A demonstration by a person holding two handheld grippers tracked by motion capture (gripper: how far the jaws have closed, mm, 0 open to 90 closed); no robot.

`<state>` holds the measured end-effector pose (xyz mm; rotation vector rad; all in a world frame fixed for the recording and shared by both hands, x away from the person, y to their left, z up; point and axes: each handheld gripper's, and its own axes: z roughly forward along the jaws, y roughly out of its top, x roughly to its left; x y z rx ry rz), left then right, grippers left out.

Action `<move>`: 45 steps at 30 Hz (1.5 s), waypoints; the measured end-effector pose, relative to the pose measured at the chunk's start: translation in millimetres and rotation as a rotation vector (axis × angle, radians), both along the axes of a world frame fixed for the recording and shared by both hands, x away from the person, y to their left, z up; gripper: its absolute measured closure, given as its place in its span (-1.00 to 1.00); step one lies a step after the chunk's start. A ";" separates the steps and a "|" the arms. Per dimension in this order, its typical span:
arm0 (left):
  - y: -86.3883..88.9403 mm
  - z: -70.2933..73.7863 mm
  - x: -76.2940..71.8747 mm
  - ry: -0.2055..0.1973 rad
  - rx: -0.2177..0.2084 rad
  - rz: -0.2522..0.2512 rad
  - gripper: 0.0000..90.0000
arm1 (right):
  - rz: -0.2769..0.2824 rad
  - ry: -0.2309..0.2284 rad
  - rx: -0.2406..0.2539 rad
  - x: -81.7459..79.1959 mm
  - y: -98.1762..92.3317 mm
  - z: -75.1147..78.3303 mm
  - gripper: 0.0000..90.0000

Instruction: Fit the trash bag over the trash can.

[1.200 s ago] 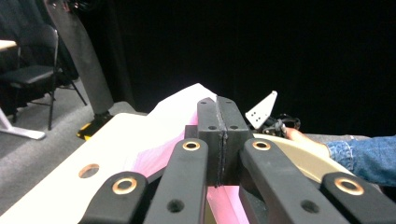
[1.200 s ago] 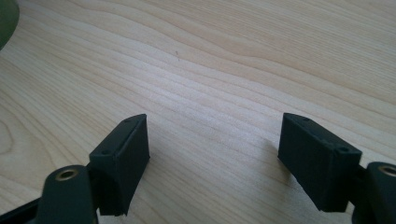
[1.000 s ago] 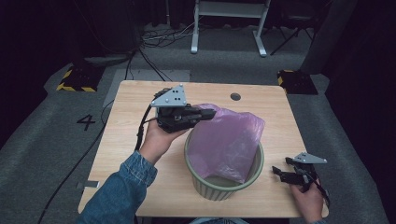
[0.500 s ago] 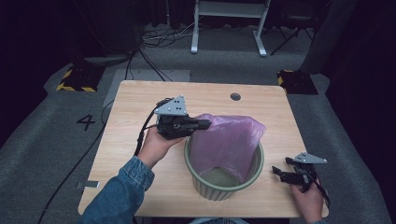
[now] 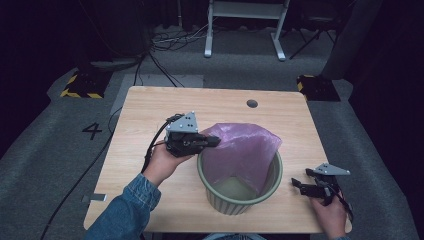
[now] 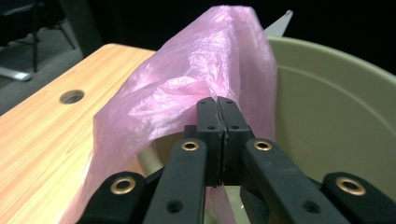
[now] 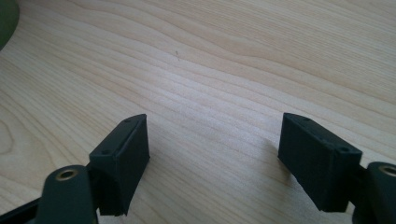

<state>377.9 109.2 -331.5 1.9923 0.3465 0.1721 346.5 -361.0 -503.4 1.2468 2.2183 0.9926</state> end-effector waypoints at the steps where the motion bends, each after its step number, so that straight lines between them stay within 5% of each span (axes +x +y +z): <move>1: 0.6 -0.1 -0.7 -0.003 0.005 0.000 0.94 | 0.004 0.002 0.002 0.5 -0.4 0.0 -0.46; 5: 3.0 0.0 -5.1 -0.007 0.007 0.016 0.84 | 0.001 0.005 0.002 1.3 -0.6 -0.1 -0.51; 6: 3.3 0.1 -5.7 -0.009 0.005 0.028 0.50 | 0.001 0.005 -0.001 1.2 -0.3 -0.1 -0.52; 7: 3.9 0.4 -6.7 -0.015 0.001 0.049 0.50 | 0.001 0.005 -0.001 1.2 -0.3 -0.1 -0.52; 9: 5.7 0.8 -8.2 -0.029 -0.007 0.078 0.12 | 0.001 0.006 -0.001 1.2 -0.3 -0.1 -0.52; 13: 10.1 1.9 -10.8 -0.060 -0.010 0.121 -0.15 | 0.011 0.006 0.004 0.9 -1.3 0.0 -0.47; 19: 21.7 8.2 -16.8 -0.062 -0.051 0.153 -0.18 | 0.012 0.018 0.014 0.0 -6.0 3.3 -0.15; 22: 26.7 10.5 -18.0 -0.064 -0.064 0.166 -0.18 | 0.021 0.054 0.049 3.5 -9.1 9.6 -0.13; 25: 33.0 13.5 -19.4 -0.072 -0.076 0.178 -0.18 | 0.036 0.042 0.076 4.4 -9.3 17.3 -0.14; 34: 37.5 18.6 -24.5 -0.060 -0.083 0.189 -0.18 | 0.148 -0.016 0.091 9.5 4.1 83.5 -0.31; 38: 40.0 16.1 -24.0 -0.048 -0.092 0.196 -0.18 | 0.192 -0.082 0.088 11.0 11.0 125.3 -0.36; 45: 43.1 13.1 -23.9 -0.040 -0.087 0.215 -0.16 | 0.257 -0.150 0.069 9.0 37.6 168.3 -0.39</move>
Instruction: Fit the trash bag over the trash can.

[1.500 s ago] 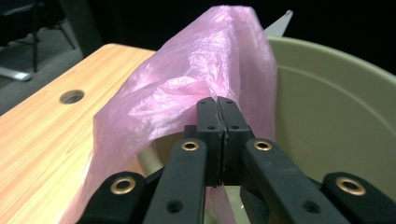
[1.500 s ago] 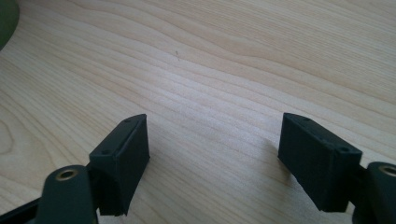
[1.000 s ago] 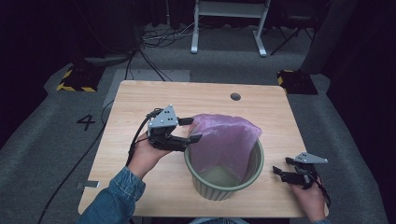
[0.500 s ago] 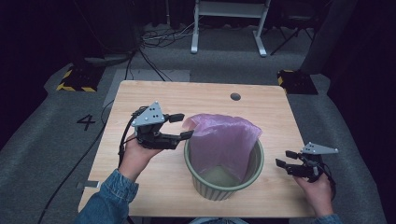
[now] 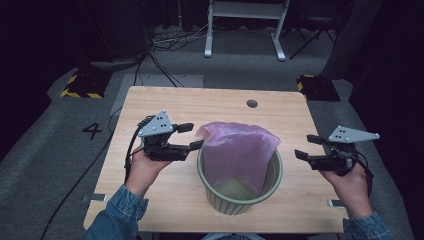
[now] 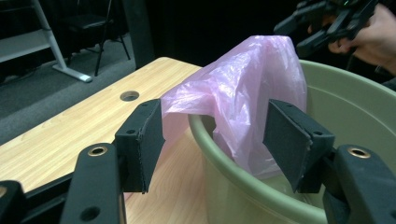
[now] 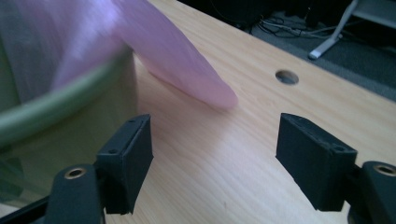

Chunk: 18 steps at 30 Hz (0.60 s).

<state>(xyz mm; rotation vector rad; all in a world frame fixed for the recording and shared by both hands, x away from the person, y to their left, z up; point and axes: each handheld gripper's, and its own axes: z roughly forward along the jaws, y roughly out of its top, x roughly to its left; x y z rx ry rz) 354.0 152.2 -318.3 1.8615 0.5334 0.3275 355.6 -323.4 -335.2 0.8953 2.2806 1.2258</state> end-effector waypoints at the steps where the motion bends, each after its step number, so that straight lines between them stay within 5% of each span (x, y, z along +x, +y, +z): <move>1: 0.0 -0.3 0.3 0.000 0.003 0.004 -0.16 | 0.000 0.000 0.000 0.0 0.0 0.0 -0.39; 8: -2.6 -1.2 2.8 0.002 -0.005 0.005 -0.16 | 0.081 -0.048 -0.041 3.3 42.5 34.3 -0.39; 18: -10.0 -3.0 10.0 0.002 0.011 0.004 -0.14 | 0.148 -0.041 -0.035 16.1 77.5 54.6 -0.39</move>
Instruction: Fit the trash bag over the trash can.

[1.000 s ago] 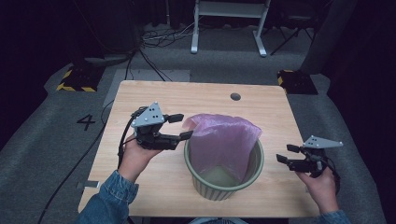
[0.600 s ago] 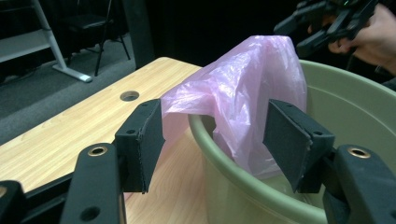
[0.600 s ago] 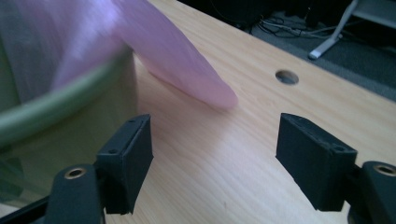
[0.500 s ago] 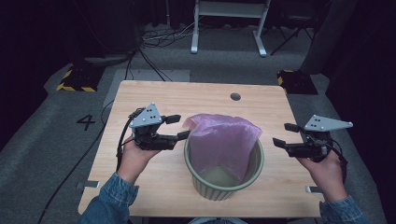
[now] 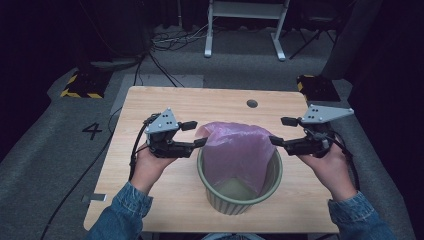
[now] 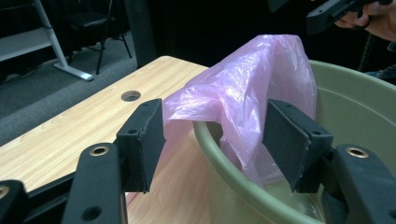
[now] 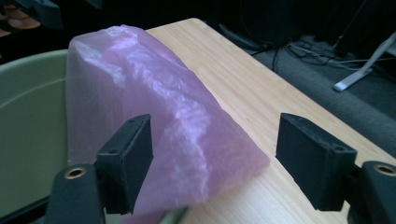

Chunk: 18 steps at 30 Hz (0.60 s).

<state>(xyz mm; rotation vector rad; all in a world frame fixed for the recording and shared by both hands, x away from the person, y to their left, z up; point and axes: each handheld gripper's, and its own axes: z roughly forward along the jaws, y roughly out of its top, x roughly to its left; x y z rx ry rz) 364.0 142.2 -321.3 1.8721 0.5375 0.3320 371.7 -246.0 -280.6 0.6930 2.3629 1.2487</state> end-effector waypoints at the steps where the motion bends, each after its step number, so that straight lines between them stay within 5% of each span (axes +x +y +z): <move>1: -0.5 -0.4 0.9 0.001 0.004 -0.005 -0.13 | 0.003 0.016 -0.003 2.7 2.9 0.8 -0.39; 11: -6.7 -5.7 7.5 0.006 0.035 -0.006 -0.11 | 0.038 0.063 -0.067 20.7 33.0 -4.8 -0.37; 18: -10.0 -4.2 8.3 0.008 0.050 -0.016 -0.11 | 0.092 0.131 -0.065 32.6 43.8 -13.4 -0.12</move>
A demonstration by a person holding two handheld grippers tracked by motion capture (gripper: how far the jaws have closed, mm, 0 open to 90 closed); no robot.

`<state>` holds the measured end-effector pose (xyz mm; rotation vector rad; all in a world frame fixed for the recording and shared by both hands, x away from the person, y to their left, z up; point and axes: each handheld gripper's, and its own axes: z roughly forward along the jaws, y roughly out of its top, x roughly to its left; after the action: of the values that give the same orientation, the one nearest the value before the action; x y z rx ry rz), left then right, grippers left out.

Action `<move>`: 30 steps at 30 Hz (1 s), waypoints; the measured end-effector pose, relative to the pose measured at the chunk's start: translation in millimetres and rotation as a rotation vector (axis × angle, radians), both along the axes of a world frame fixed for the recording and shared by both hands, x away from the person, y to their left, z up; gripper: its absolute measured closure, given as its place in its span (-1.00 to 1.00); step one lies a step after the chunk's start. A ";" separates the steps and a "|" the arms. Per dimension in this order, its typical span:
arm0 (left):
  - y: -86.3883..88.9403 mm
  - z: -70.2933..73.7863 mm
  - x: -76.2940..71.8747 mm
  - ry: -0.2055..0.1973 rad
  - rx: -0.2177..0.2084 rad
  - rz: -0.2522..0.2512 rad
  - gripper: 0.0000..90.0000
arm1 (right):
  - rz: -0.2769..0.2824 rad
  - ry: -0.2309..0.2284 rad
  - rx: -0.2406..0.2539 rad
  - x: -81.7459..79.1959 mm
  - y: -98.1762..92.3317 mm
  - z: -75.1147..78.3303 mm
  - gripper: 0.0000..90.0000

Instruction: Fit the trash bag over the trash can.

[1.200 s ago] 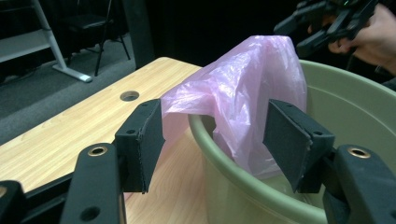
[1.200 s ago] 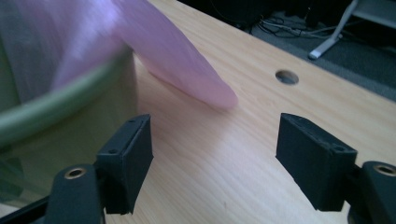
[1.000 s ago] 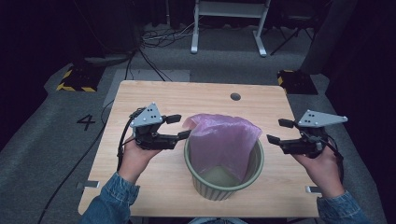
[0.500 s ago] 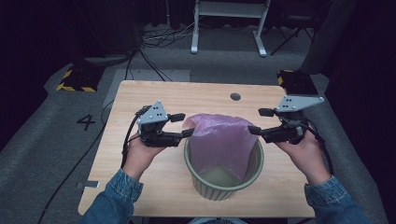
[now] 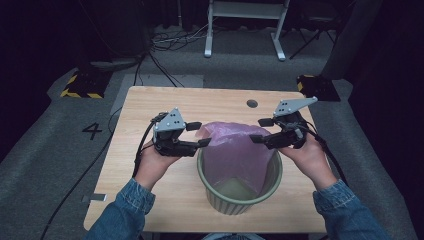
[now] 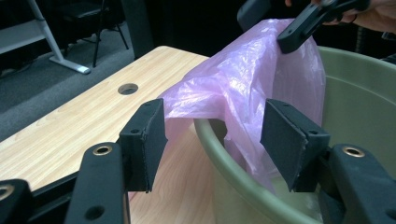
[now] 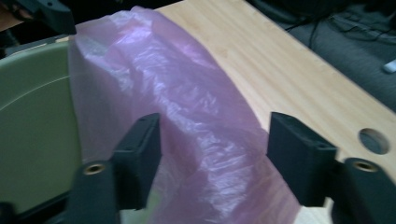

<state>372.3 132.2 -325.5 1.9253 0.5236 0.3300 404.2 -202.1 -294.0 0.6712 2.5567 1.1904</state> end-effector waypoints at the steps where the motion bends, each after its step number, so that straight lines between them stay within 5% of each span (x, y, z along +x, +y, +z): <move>1: -0.2 0.5 -0.2 0.000 -0.002 -0.001 -0.11 | 0.000 0.000 0.000 0.0 0.0 0.0 -0.12; 3: -0.7 1.1 -0.3 -0.002 -0.004 -0.005 -0.08 | 0.041 0.052 -0.010 0.6 2.1 -2.3 0.23; 8: -1.2 1.0 0.4 0.017 -0.016 -0.025 -0.06 | 0.068 0.067 -0.022 -6.3 2.1 -0.5 0.69; 16: -3.4 3.5 -4.4 0.016 -0.027 -0.047 -0.06 | 0.132 0.094 0.014 -26.2 0.4 4.6 0.77; 30: -6.5 3.6 -12.2 0.023 -0.036 -0.083 -0.06 | 0.269 0.191 -0.040 -69.5 17.0 -10.1 0.74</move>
<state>360.1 125.7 -321.9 1.9115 0.4608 0.2434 334.7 -185.1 -304.1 0.4630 2.8963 1.2012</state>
